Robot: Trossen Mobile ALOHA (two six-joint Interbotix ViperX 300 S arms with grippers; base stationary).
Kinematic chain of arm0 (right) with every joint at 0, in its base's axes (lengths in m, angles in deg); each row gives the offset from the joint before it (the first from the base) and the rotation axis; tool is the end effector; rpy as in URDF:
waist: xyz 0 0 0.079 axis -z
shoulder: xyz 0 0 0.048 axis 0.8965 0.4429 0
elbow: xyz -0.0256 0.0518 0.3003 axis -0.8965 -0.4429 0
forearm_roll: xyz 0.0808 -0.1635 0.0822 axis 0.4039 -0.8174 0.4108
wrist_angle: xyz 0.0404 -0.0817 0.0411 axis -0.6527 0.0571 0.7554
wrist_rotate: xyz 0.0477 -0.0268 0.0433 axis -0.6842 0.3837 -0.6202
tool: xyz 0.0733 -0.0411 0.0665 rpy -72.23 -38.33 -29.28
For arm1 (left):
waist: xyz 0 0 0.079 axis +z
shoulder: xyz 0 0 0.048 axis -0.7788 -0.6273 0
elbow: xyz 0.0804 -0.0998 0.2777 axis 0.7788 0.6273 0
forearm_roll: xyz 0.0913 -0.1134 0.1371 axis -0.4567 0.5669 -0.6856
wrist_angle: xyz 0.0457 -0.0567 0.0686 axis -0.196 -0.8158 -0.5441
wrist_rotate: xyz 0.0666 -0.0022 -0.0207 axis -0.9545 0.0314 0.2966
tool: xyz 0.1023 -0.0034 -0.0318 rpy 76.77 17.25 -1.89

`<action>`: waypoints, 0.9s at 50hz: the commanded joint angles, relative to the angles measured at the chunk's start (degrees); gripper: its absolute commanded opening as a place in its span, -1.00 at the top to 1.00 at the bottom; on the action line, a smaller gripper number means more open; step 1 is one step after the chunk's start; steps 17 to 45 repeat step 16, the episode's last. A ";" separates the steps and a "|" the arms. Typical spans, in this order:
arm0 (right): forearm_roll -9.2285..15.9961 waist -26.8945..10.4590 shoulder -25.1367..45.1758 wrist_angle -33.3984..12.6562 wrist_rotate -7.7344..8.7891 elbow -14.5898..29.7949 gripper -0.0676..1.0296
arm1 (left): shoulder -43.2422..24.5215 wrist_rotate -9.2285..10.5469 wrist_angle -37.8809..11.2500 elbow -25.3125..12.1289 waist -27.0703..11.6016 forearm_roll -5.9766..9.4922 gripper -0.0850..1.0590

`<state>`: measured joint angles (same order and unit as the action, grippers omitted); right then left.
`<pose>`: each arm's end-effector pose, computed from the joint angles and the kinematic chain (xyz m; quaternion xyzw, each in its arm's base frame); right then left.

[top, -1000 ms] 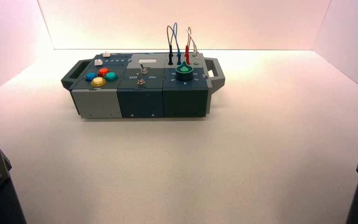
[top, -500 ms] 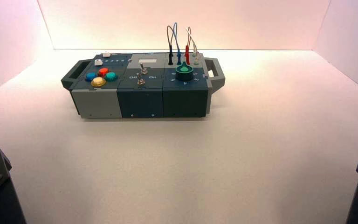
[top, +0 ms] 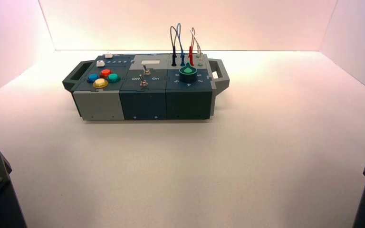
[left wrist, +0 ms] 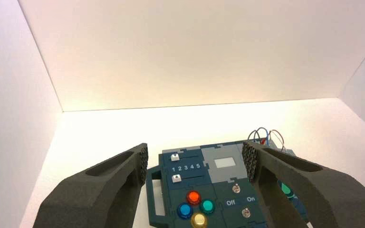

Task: Open both grippers.

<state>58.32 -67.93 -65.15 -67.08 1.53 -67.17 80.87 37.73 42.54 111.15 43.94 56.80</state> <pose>0.1529 0.0154 0.2762 0.0194 0.1096 0.0459 0.9927 0.2012 -0.0397 0.3057 -0.0199 0.1732 -0.0969 0.9799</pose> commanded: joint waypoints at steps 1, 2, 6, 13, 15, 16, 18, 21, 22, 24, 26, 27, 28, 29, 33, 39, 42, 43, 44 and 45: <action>0.00 -0.97 1.05 0.26 -0.18 0.70 -0.93 | -1.49 0.26 0.62 -2.37 -0.09 0.09 -0.94; 0.00 -0.97 1.05 0.26 -0.26 0.70 -0.93 | -1.67 0.26 0.53 -2.55 -0.09 0.09 -0.94; 0.00 -0.97 1.05 0.26 -0.26 0.70 -0.93 | -2.20 0.09 0.53 -2.90 -0.18 0.09 -0.94; 0.00 -0.97 0.97 0.26 -0.35 0.62 -0.93 | -3.16 0.09 0.53 -3.34 -0.09 0.00 -0.94; 0.09 -0.97 1.05 0.18 -0.35 0.62 -0.93 | -3.52 0.09 0.53 -3.34 -0.09 0.09 -0.94; 0.00 -0.97 1.05 0.26 -0.35 0.62 -0.93 | -3.52 0.09 0.53 -3.34 -0.18 0.09 -0.94; 0.00 -0.97 1.05 0.26 -0.35 0.62 -0.93 | -3.52 0.09 0.53 -3.34 -0.18 0.09 -0.94; 0.00 -0.97 1.05 0.26 -0.35 0.62 -0.93 | -3.52 0.09 0.53 -3.34 -0.18 0.09 -0.94; 0.00 -0.97 1.05 0.26 -0.35 0.62 -0.93 | -3.52 0.09 0.53 -3.34 -0.18 0.09 -0.94; 0.00 -0.97 1.05 0.26 -0.35 0.62 -0.93 | -3.52 0.09 0.53 -3.34 -0.18 0.09 -0.94; 0.00 -0.97 1.05 0.26 -0.35 0.62 -0.93 | -3.52 0.09 0.53 -3.34 -0.18 0.09 -0.94; 0.00 -0.97 1.05 0.26 -0.35 0.62 -0.93 | -3.52 0.09 0.53 -3.34 -0.18 0.09 -0.94; 0.00 -0.97 1.05 0.26 -0.35 0.62 -0.93 | -3.52 0.09 0.53 -3.34 -0.18 0.09 -0.94; 0.00 -0.97 1.05 0.26 -0.35 0.62 -0.93 | -3.52 0.09 0.53 -3.34 -0.18 0.09 -0.94; 0.00 -0.97 1.05 0.26 -0.35 0.62 -0.93 | -3.52 0.09 0.53 -3.34 -0.18 0.09 -0.94; 0.00 -0.97 1.05 0.26 -0.35 0.62 -0.93 | -3.52 0.09 0.53 -3.34 -0.18 0.09 -0.94; 0.00 -0.97 1.05 0.26 -0.35 0.62 -0.93 | -3.52 0.09 0.53 -3.34 -0.18 0.09 -0.94; 0.00 -0.97 1.05 0.26 -0.35 0.62 -0.93 | -3.52 0.09 0.53 -3.34 -0.18 0.09 -0.94; 0.00 -0.97 1.05 0.26 -0.35 0.62 -0.93 | -3.52 0.09 0.53 -3.34 -0.18 0.09 -0.94; 0.00 -0.97 1.05 0.26 -0.35 0.62 -0.93 | -3.52 0.09 0.53 -3.34 -0.18 0.09 -0.94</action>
